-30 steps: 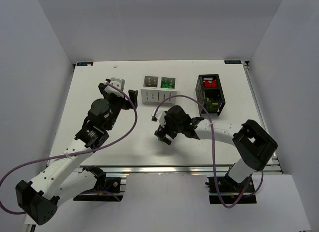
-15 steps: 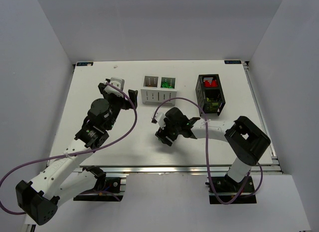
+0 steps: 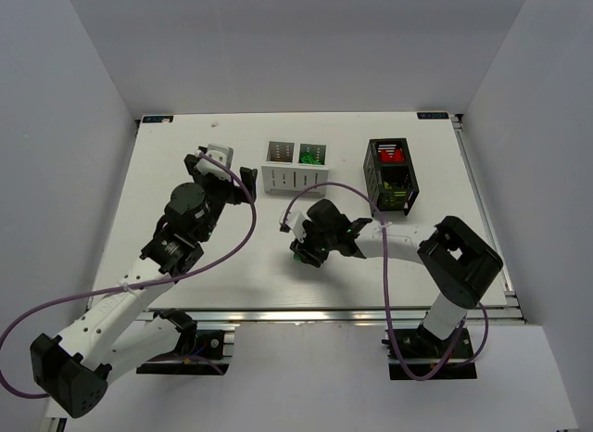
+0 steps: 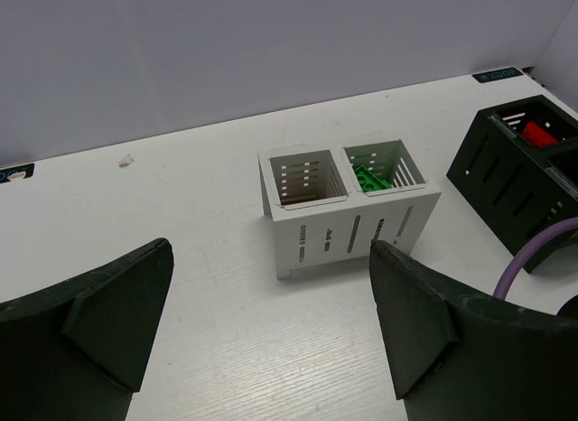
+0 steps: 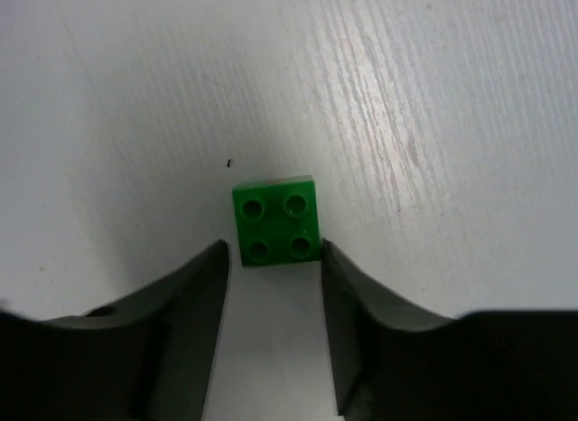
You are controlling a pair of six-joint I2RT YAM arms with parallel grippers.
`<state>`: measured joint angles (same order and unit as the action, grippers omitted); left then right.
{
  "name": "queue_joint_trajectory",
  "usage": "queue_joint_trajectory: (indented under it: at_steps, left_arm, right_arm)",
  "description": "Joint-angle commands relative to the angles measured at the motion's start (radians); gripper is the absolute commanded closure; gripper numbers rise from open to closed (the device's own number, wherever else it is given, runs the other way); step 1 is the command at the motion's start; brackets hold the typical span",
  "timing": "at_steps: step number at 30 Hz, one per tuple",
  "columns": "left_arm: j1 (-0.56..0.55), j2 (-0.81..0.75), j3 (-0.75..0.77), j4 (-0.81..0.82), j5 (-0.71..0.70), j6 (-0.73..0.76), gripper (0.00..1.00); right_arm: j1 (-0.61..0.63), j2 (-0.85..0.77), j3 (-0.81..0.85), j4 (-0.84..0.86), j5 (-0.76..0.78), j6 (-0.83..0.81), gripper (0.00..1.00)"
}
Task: Sort the legos into containers by color
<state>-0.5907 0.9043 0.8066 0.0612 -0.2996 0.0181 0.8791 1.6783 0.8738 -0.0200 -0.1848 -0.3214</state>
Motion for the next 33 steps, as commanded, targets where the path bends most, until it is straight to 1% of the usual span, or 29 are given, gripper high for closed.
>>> queue_joint_trajectory:
  at_steps: [1, 2, 3, 4, 6, 9, 15, 19, 22, 26, 27, 30, 32, 33]
  left_arm:
    - [0.006, 0.001, -0.004, 0.012, 0.013, 0.002, 0.02]
    - [0.006, 0.001, -0.007, 0.012, 0.013, 0.002, 0.02]
    - [0.006, 0.001, -0.006, 0.012, 0.013, 0.002, 0.02]
    - [0.006, 0.001, -0.007, 0.012, 0.011, 0.002, 0.02]
    - [0.006, 0.001, -0.007, 0.014, 0.013, 0.003, 0.02]
    - [0.006, 0.001, -0.006, 0.012, 0.013, 0.002, 0.02]
    - [0.006, -0.011, -0.010, 0.019, 0.002, 0.005, 0.02]
    - [0.006, -0.016, -0.014, 0.022, -0.003, 0.006, 0.02]
    - [0.006, -0.016, -0.015, 0.023, -0.004, 0.009, 0.02]
    - [0.008, -0.015, -0.015, 0.022, -0.006, 0.011, 0.02]
    - [0.008, -0.015, -0.014, 0.022, -0.006, 0.011, 0.02]
    - [0.008, -0.013, -0.014, 0.022, -0.007, 0.013, 0.02]
    - [0.008, -0.011, -0.014, 0.022, -0.007, 0.013, 0.02]
    - [0.008, -0.010, -0.014, 0.022, -0.007, 0.013, 0.02]
  right_arm:
    - [0.001, 0.017, 0.033, 0.022, -0.061, -0.033, 0.57]
    - [0.001, 0.018, 0.040, 0.022, -0.068, -0.044, 0.64]
    - [0.001, 0.017, 0.044, 0.022, -0.070, -0.047, 0.75]
    - [0.003, 0.014, 0.047, 0.022, -0.070, -0.048, 0.80]
    - [0.003, 0.005, 0.051, -0.004, -0.056, -0.057, 0.85]
    - [0.000, -0.037, 0.065, -0.012, -0.029, -0.070, 0.90]
    - [-0.032, -0.181, 0.077, -0.001, 0.010, -0.100, 0.91]
    - [-0.068, -0.203, 0.116, -0.003, 0.051, -0.125, 0.91]
    - [-0.118, -0.181, 0.169, 0.002, 0.080, -0.142, 0.91]
    - [-0.184, -0.117, 0.286, -0.001, 0.088, -0.137, 0.91]
    - [-0.195, -0.085, 0.341, -0.011, 0.093, -0.134, 0.91]
    - [-0.229, -0.030, 0.439, -0.034, 0.082, -0.120, 0.91]
    - [-0.244, -0.019, 0.477, -0.037, 0.079, -0.116, 0.91]
    - [-0.247, 0.016, 0.513, -0.040, 0.082, -0.111, 0.90]
